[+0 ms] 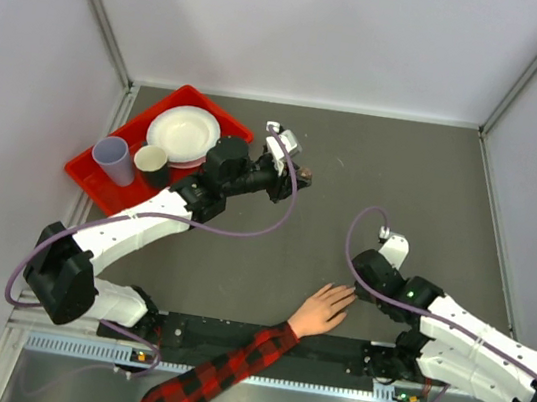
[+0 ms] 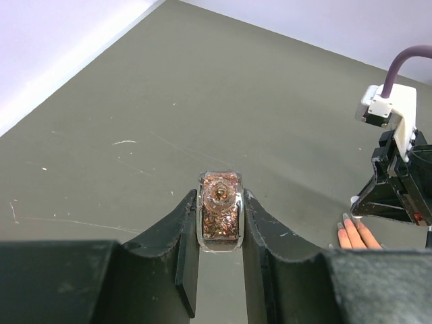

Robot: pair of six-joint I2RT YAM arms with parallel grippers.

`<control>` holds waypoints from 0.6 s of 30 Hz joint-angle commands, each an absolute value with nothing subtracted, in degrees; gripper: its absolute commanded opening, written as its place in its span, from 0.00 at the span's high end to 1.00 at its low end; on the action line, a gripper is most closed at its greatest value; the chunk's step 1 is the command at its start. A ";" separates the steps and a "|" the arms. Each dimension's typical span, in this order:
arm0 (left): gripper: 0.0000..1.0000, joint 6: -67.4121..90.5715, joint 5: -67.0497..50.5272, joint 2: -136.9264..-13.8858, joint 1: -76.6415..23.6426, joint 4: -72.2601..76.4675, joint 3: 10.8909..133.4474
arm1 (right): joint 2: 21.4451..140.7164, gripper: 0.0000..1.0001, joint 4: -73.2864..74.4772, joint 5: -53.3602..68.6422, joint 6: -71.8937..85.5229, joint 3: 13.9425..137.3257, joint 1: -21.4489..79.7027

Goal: Paint the nails

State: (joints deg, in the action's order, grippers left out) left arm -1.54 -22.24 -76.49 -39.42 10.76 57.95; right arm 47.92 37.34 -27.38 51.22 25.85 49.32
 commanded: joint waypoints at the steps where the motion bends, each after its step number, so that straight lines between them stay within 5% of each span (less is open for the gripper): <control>1: 1.00 -1.14 -23.03 -76.29 -39.11 14.50 58.80 | 47.64 1.00 37.62 -29.71 52.56 26.10 48.69; 18: 1.00 -0.62 -23.55 -76.46 -39.02 14.77 58.97 | 47.72 1.00 37.62 -29.71 52.21 26.63 48.60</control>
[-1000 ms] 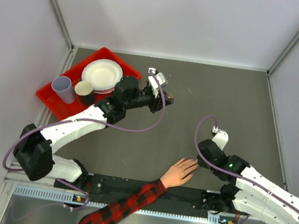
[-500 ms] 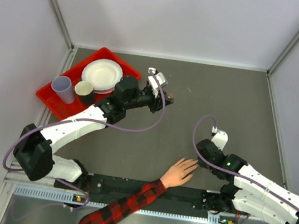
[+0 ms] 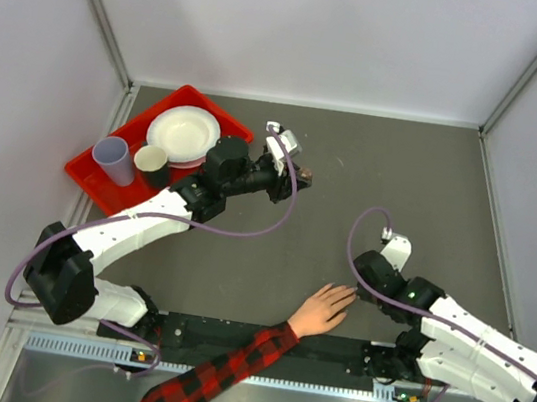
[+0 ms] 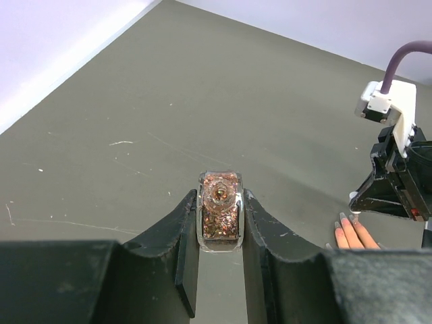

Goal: Paint the nails

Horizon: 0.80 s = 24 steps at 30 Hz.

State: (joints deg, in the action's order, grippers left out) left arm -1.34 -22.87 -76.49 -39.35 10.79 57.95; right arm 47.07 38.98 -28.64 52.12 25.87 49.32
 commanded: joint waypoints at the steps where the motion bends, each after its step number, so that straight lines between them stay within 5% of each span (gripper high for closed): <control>1: 1.00 -0.62 -23.55 -76.46 -39.02 14.77 59.06 | 47.72 1.00 37.44 -29.36 52.21 26.54 48.60; 24: 1.00 -0.79 -23.47 -76.29 -38.85 14.68 58.89 | 49.75 1.00 36.22 -32.08 52.03 27.16 48.52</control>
